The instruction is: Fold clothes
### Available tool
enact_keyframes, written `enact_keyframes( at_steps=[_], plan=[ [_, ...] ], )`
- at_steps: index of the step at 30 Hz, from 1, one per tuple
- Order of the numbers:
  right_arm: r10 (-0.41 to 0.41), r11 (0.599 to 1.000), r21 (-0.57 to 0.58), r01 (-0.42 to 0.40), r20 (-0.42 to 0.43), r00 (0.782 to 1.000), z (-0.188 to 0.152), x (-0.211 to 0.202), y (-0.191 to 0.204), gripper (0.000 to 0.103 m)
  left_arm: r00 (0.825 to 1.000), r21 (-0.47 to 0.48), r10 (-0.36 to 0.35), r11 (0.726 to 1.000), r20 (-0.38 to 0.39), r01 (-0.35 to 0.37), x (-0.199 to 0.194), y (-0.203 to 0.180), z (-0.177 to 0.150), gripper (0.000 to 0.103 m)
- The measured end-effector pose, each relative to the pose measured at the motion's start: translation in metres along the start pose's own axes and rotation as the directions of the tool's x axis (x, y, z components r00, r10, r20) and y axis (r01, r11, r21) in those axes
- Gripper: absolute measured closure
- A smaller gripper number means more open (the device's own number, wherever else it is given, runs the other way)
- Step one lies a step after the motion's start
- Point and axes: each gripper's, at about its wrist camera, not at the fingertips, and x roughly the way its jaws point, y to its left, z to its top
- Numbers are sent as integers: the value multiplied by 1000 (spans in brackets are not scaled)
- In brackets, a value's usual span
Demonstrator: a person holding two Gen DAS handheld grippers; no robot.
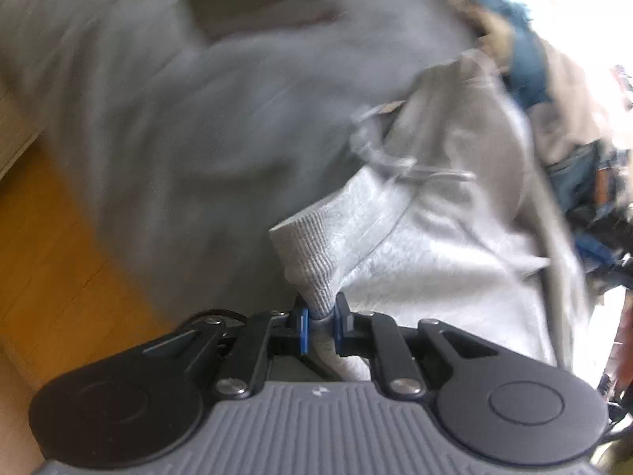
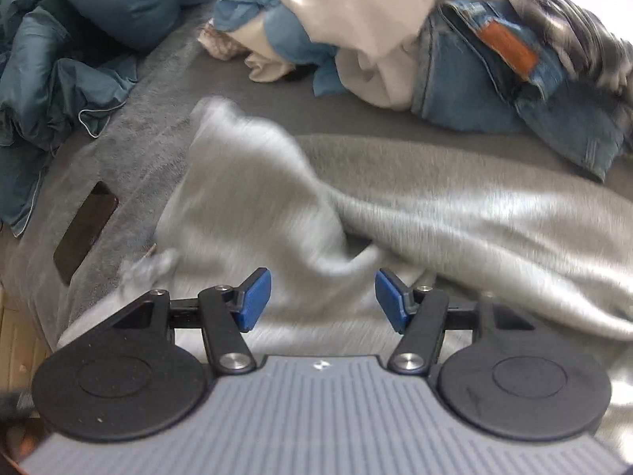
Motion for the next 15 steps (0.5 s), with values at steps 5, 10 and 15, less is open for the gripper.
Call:
enact_keyframes(
  at_steps=[5,10,15],
  plan=[
    [47,997,-64,-50,-40,998,17,31,13,45,1000,-61,-19,998,1,19,13,14,-17,91],
    [134,966,-210,-153,-103,986,46,64,51,45,1000,-28,-15,1000,24,15,15,18,-14,91],
    [182,888,-390,-244,-191,965,85,104,107,44,999,-80,-27,996,19,28,15,26,-16,89]
  ],
)
